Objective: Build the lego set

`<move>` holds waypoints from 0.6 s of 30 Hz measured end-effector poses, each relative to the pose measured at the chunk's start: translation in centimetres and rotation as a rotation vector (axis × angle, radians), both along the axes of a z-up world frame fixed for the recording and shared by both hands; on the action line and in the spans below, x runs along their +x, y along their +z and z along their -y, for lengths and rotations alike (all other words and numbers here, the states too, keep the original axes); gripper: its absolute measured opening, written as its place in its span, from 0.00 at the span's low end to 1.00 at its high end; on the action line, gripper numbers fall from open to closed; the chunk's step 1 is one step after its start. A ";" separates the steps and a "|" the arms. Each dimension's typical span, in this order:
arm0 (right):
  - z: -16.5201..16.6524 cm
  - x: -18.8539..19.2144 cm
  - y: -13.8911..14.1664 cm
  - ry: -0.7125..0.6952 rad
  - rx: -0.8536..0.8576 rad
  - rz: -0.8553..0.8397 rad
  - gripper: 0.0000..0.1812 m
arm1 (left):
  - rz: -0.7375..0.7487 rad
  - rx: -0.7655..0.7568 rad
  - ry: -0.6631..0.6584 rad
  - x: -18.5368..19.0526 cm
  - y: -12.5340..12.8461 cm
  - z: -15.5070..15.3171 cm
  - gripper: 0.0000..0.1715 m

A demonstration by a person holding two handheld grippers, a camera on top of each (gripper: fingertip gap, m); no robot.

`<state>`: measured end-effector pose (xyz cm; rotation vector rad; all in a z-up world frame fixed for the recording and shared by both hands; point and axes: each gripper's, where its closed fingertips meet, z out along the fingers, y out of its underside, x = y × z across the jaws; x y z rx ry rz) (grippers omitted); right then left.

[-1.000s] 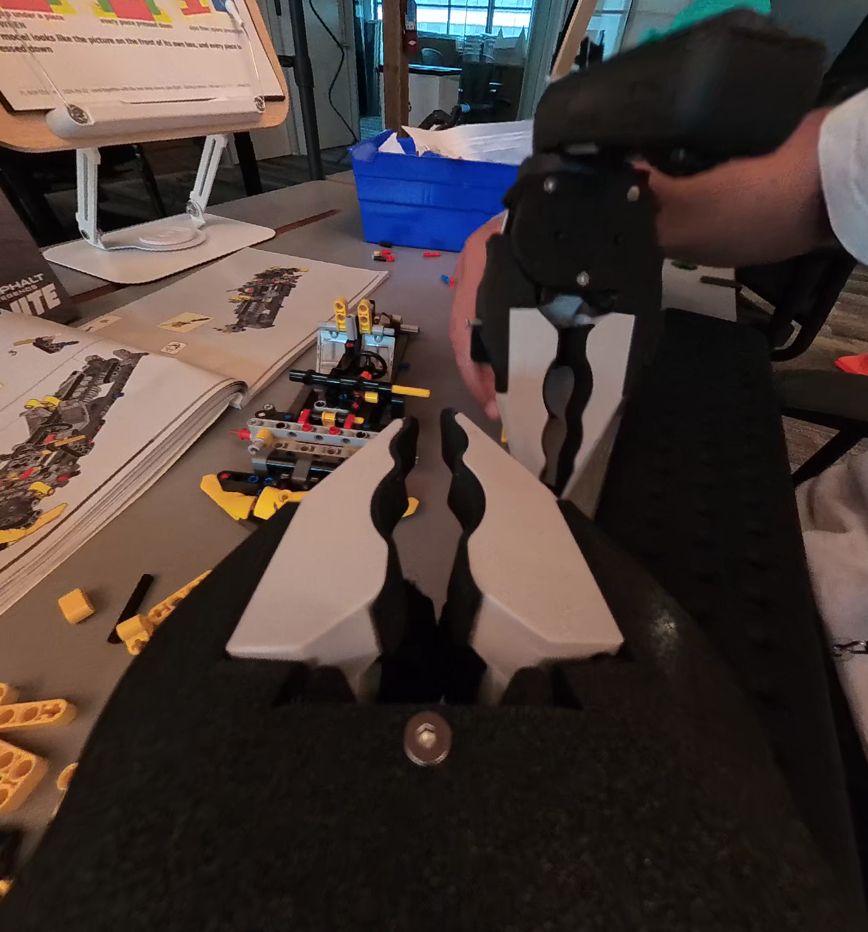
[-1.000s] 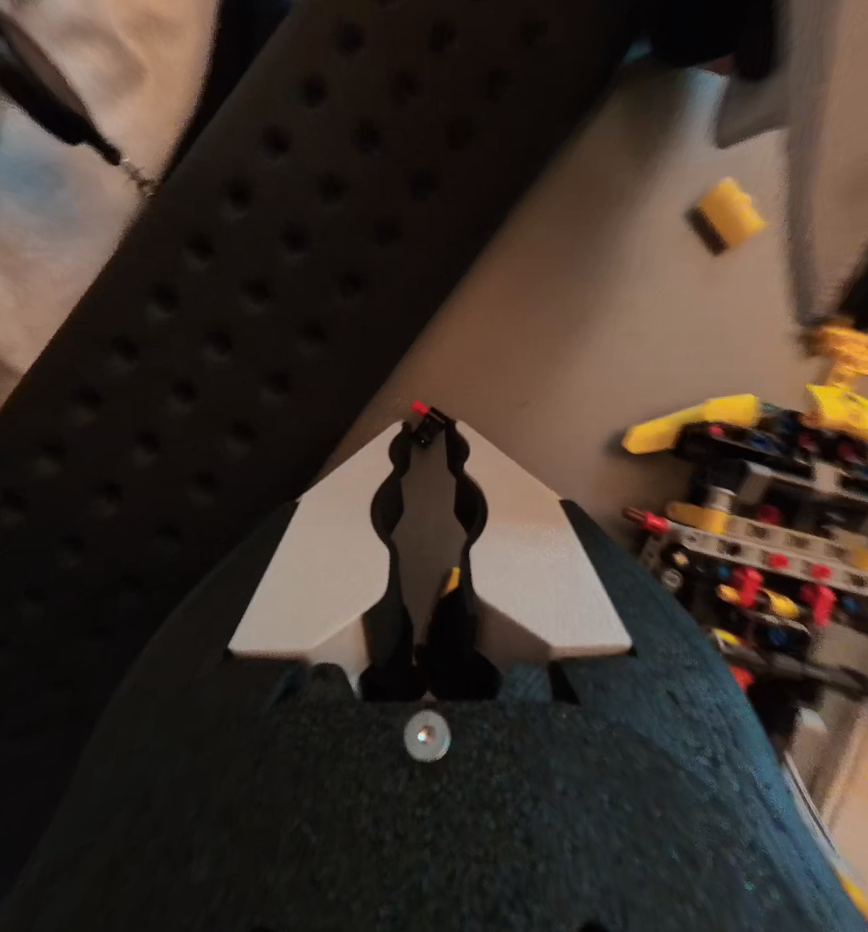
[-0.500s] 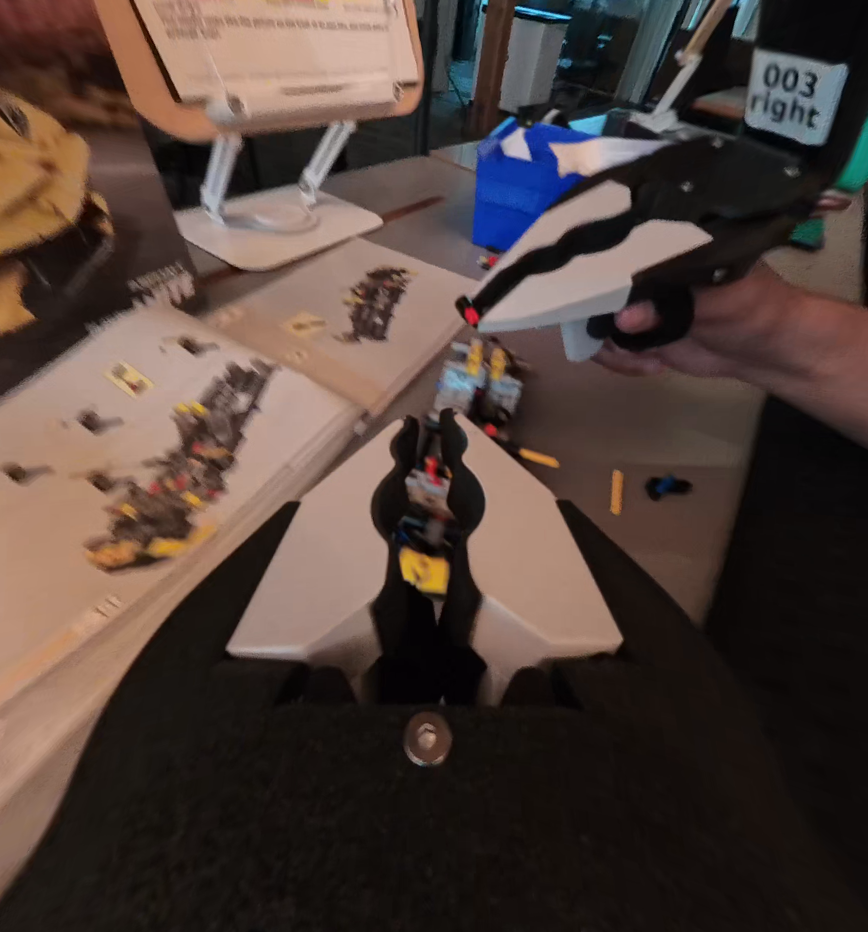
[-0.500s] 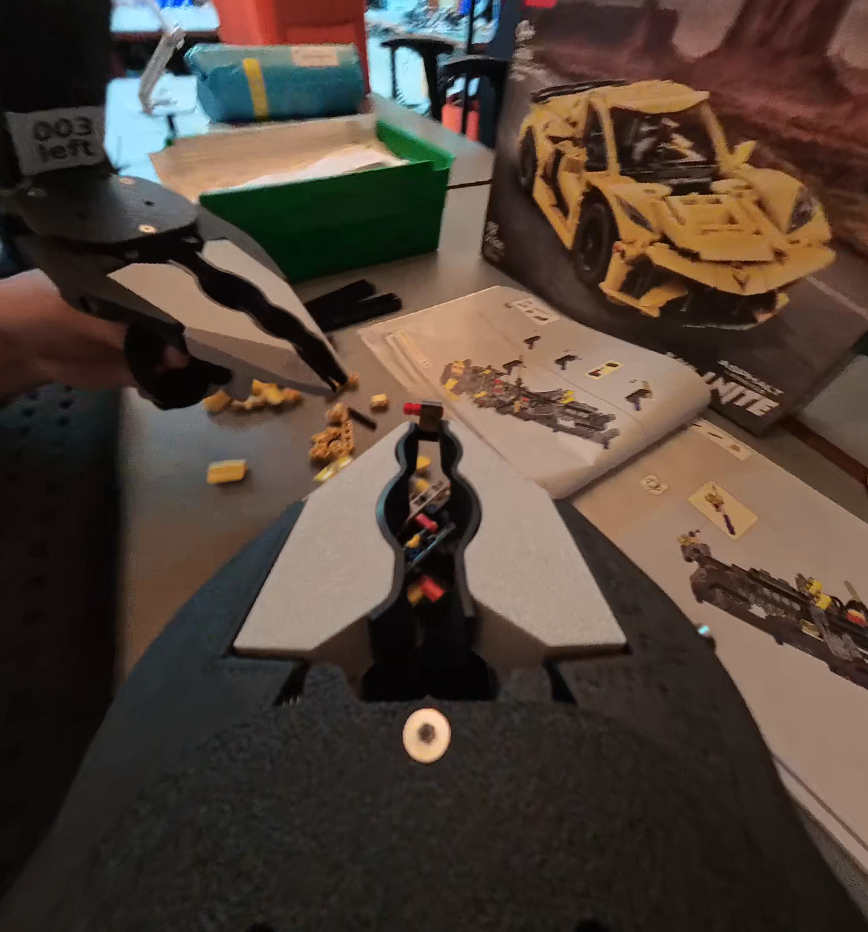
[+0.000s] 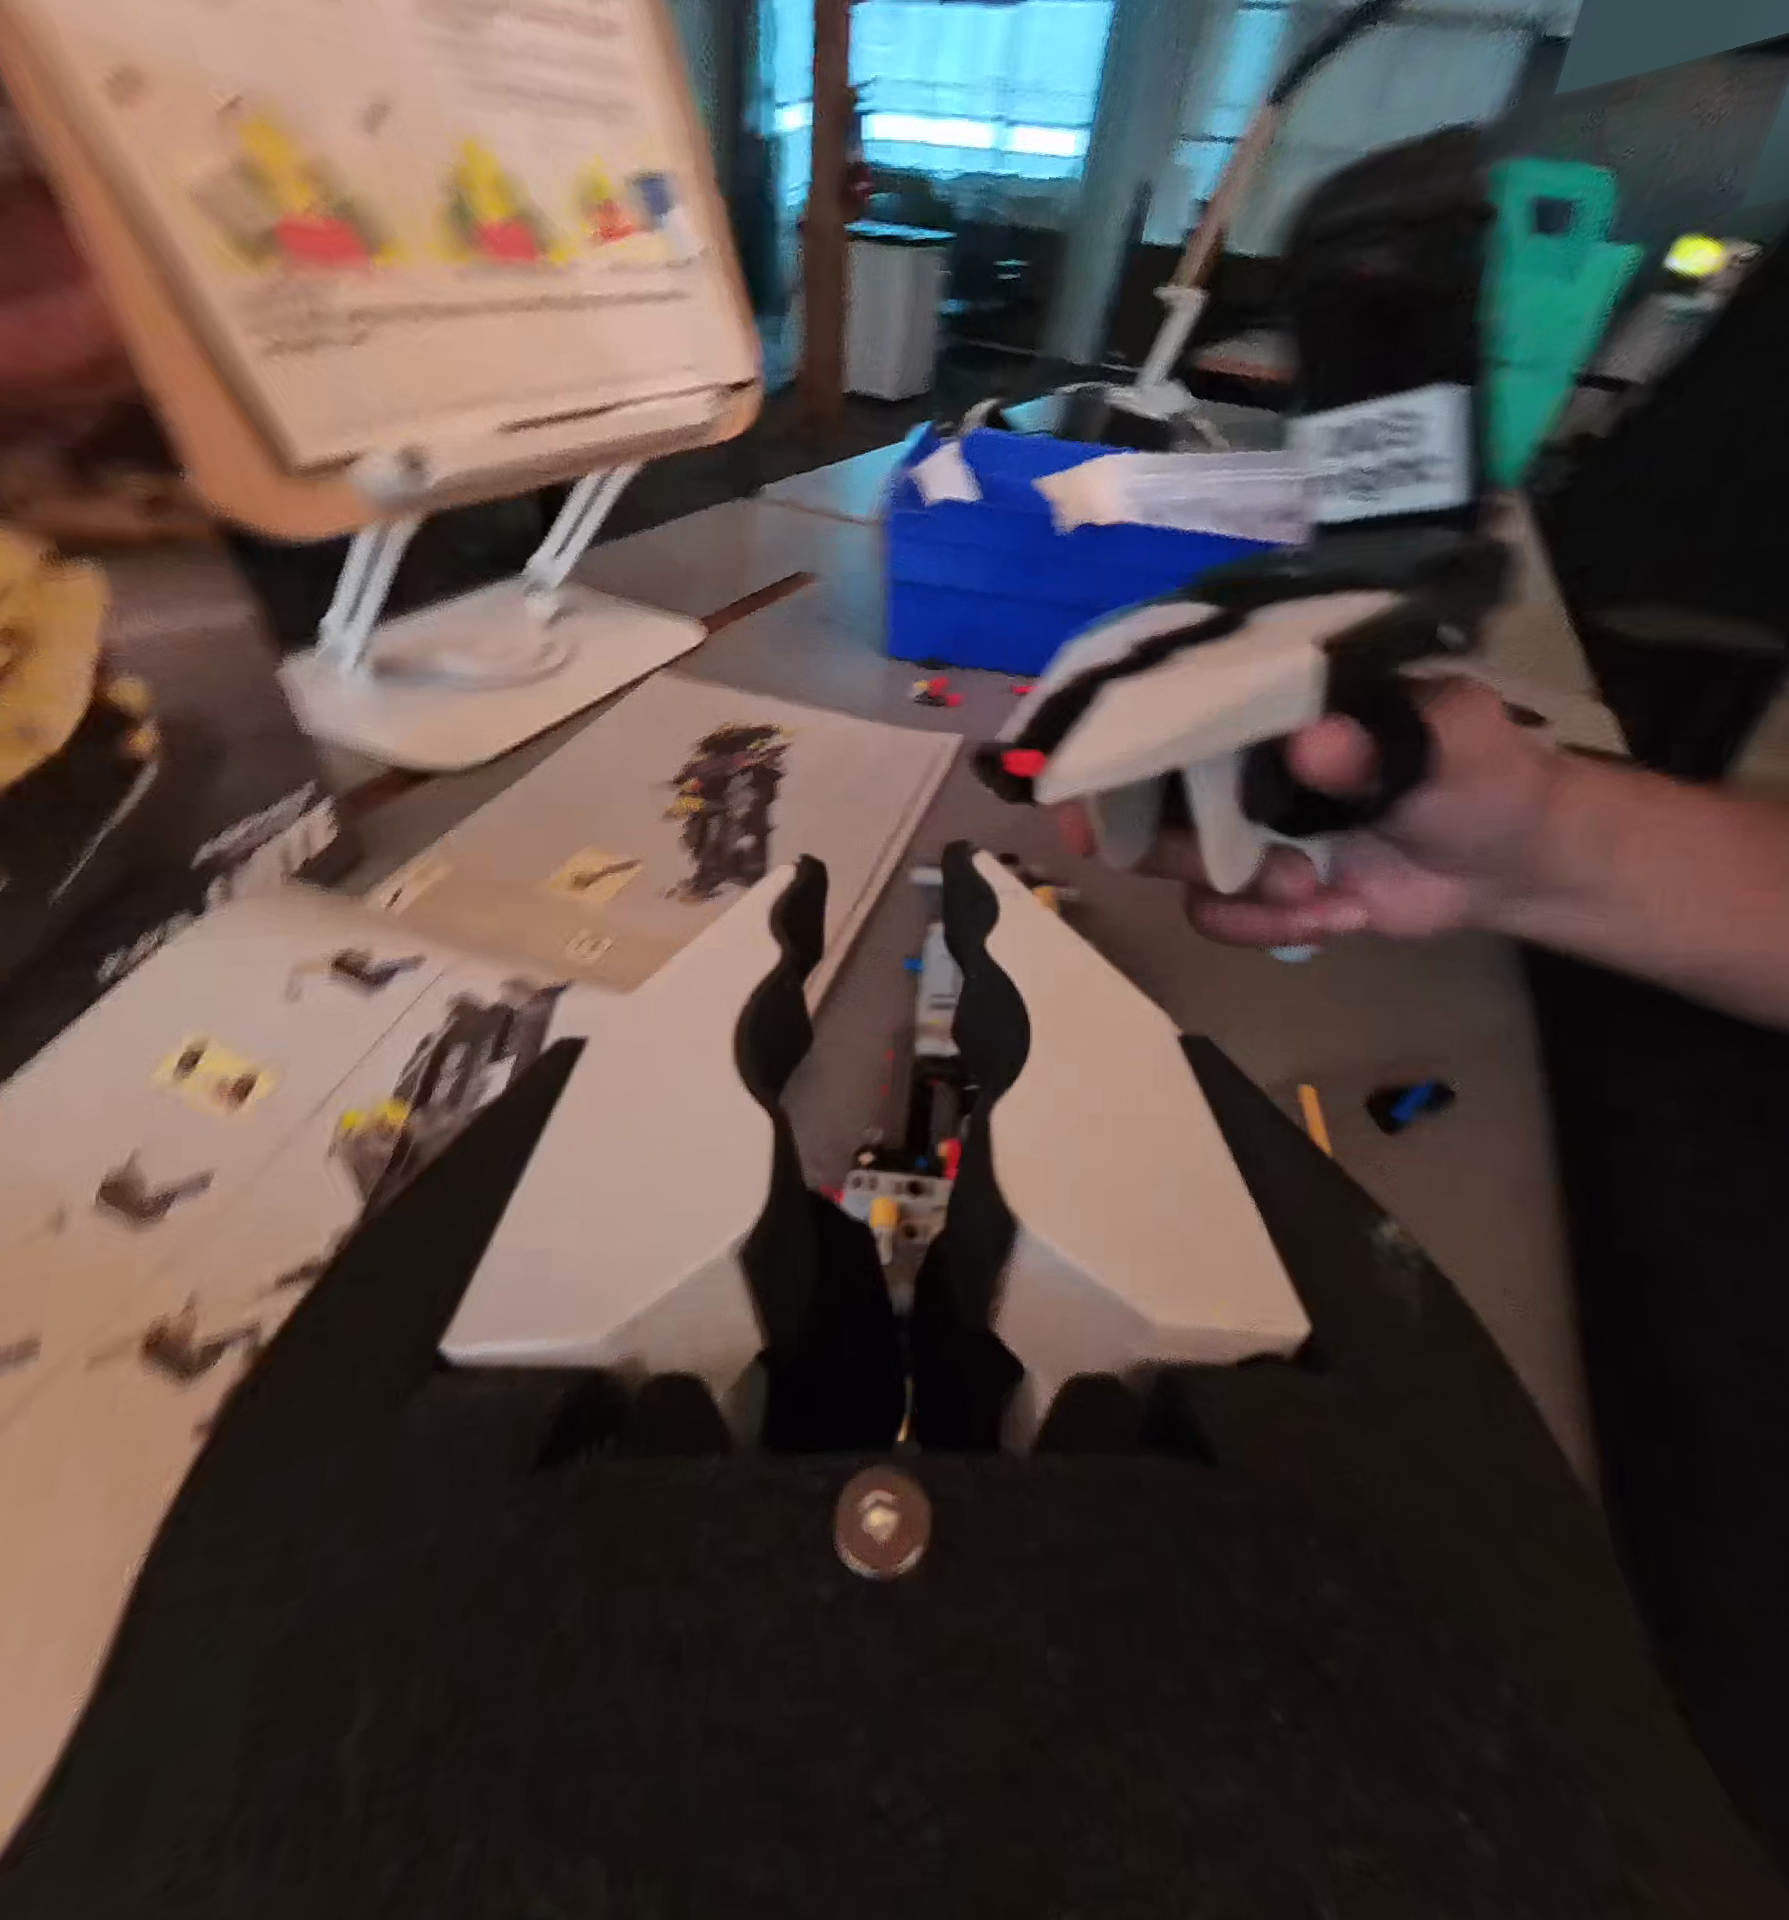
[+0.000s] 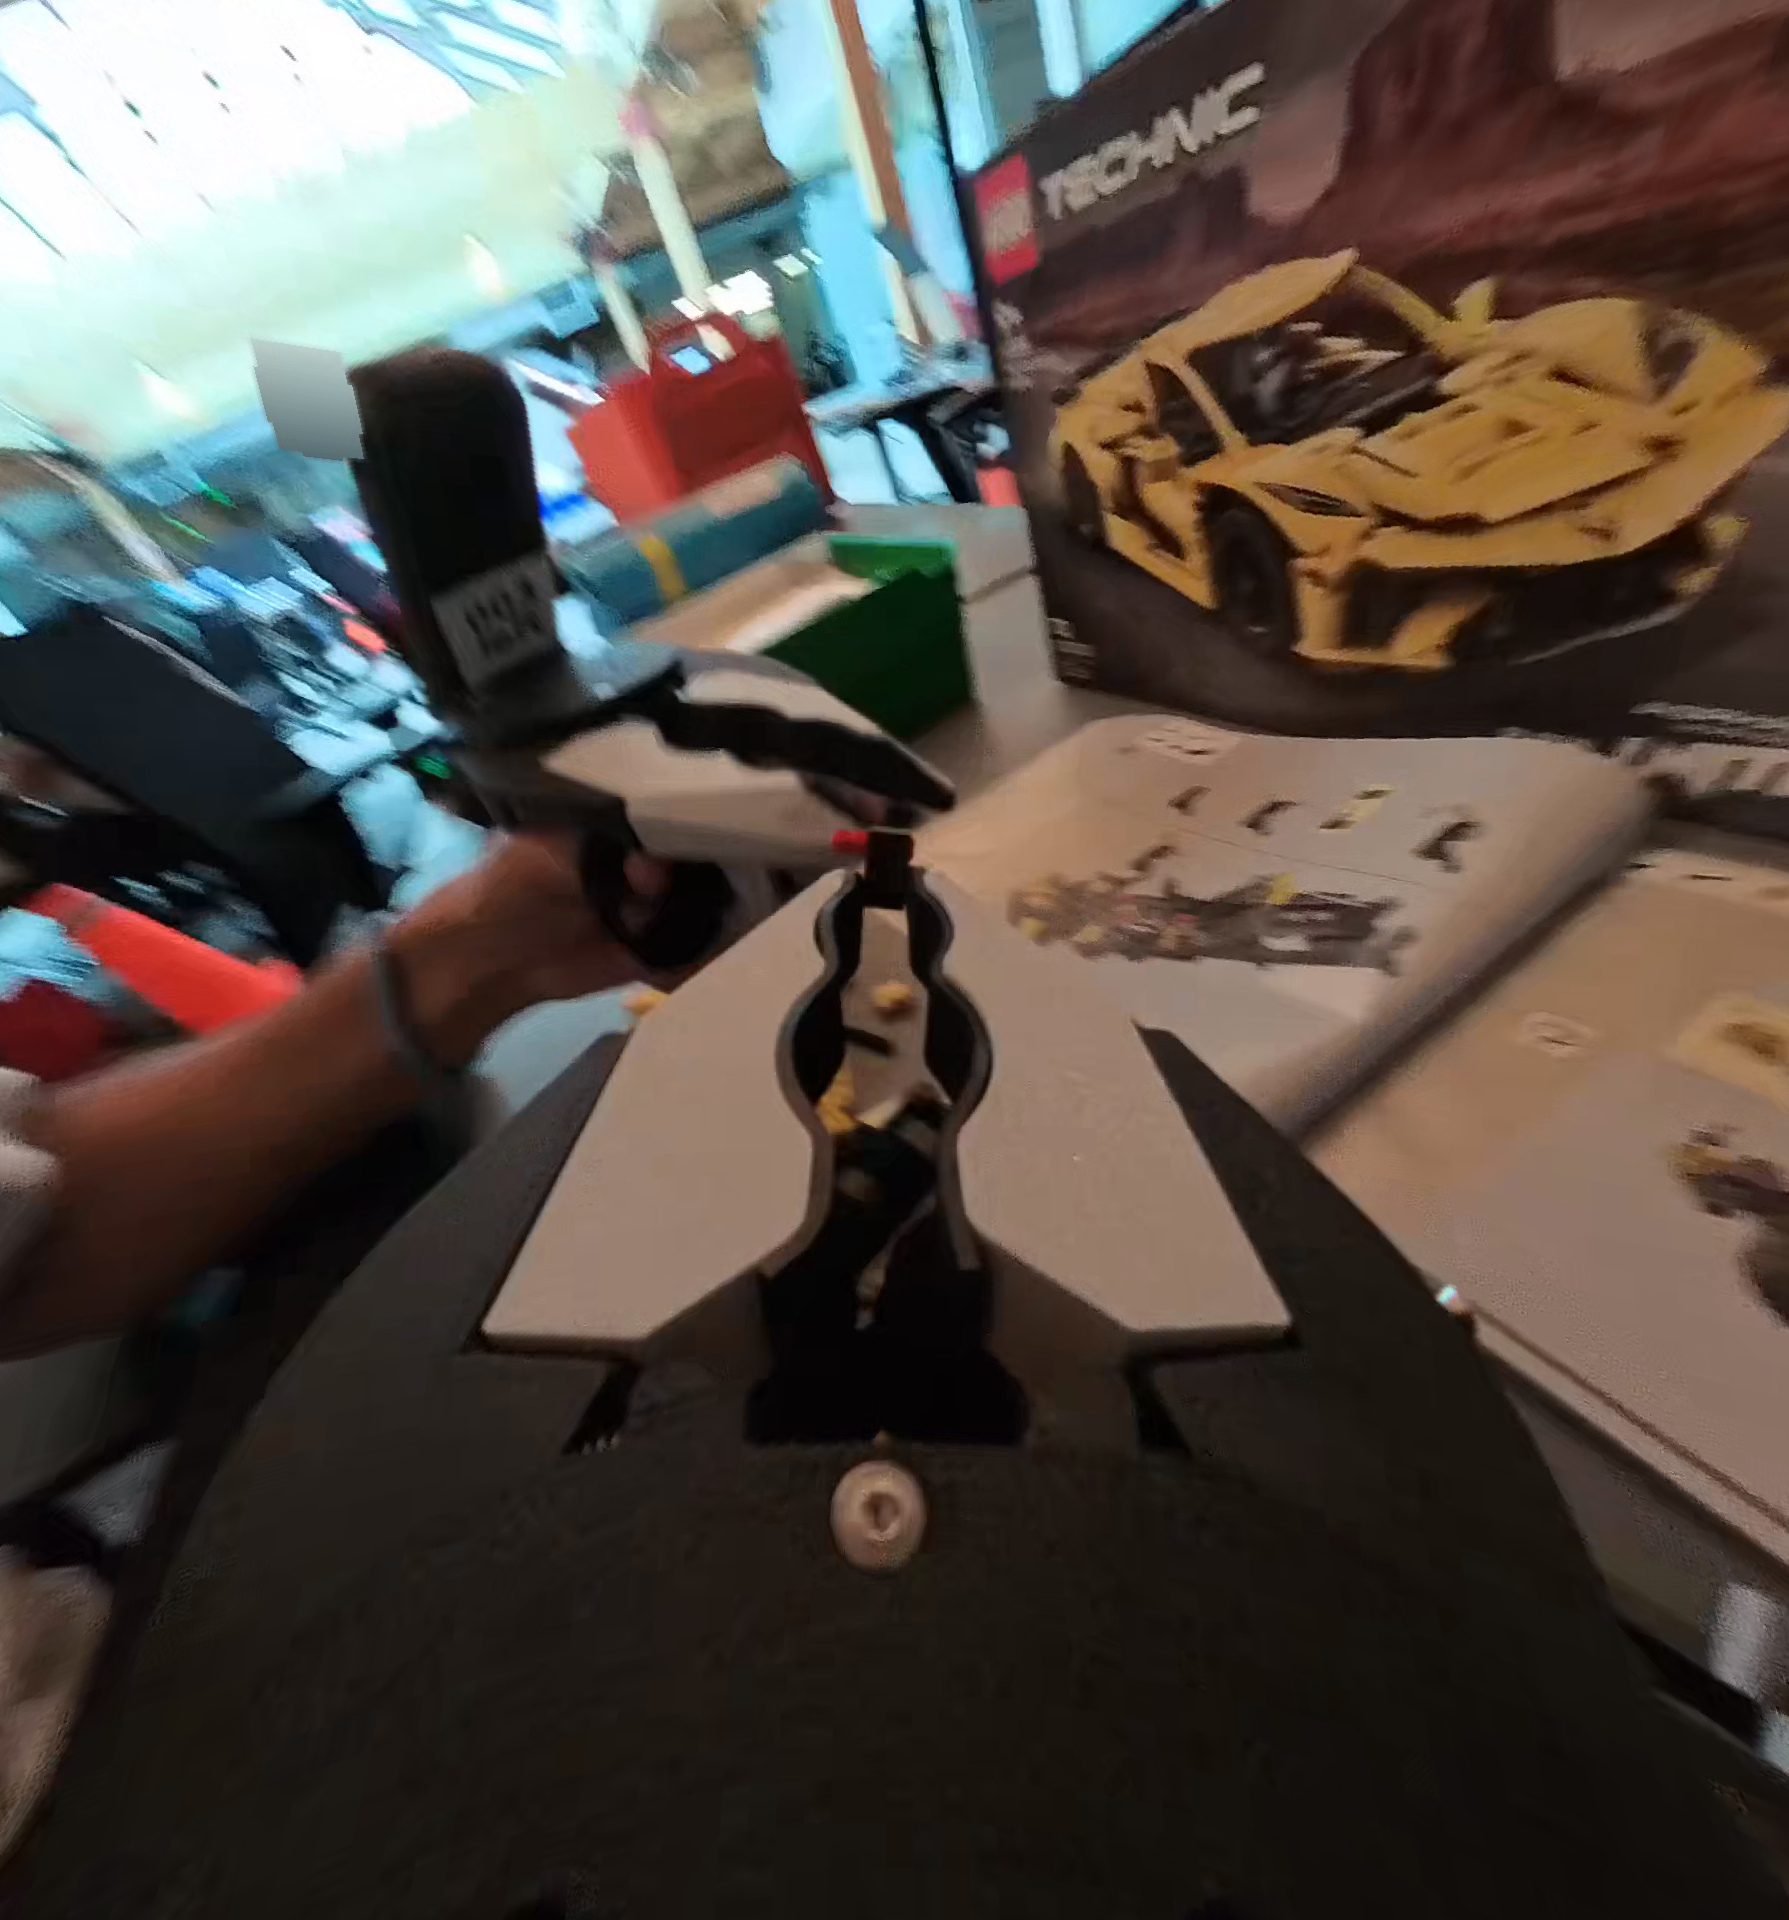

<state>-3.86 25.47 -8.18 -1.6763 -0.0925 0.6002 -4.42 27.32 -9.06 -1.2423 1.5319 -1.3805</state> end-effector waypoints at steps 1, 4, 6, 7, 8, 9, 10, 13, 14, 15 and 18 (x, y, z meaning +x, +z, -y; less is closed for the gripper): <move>0.3 -0.2 0.7 0.047 0.009 -0.077 0.04 | 0.031 0.026 -0.067 -0.4 0.5 1.4 0.12; 2.3 -1.4 2.2 0.308 -0.022 -0.374 0.04 | 0.084 -0.034 -0.275 -2.1 1.6 4.8 0.14; 4.3 -2.4 4.0 0.542 -0.042 -0.591 0.04 | 0.129 -0.110 -0.371 -3.1 2.8 6.0 0.14; 5.2 -2.9 4.3 0.645 -0.078 -0.649 0.04 | 0.153 -0.136 -0.421 -3.6 3.4 6.6 0.14; 5.9 -3.5 4.1 0.710 -0.120 -0.657 0.04 | 0.165 -0.152 -0.456 -4.1 3.7 7.1 0.14; 6.3 -4.1 3.4 0.742 -0.164 -0.635 0.04 | 0.173 -0.159 -0.489 -4.5 4.0 7.6 0.14; 6.7 -4.7 2.9 0.772 -0.201 -0.619 0.04 | 0.173 -0.156 -0.519 -4.9 4.0 8.1 0.14; 7.4 -5.9 2.4 0.867 -0.282 -0.677 0.04 | 0.184 -0.105 -0.565 -5.6 4.1 9.4 0.14; 7.6 -6.3 2.1 0.884 -0.301 -0.677 0.04 | 0.177 -0.083 -0.586 -5.8 3.9 10.0 0.14; 7.8 -6.8 1.8 0.906 -0.320 -0.666 0.04 | 0.159 -0.059 -0.600 -6.0 3.6 10.3 0.14; 8.7 -7.6 1.5 0.977 -0.350 -0.658 0.04 | 0.081 -0.002 -0.628 -6.3 1.9 11.0 0.11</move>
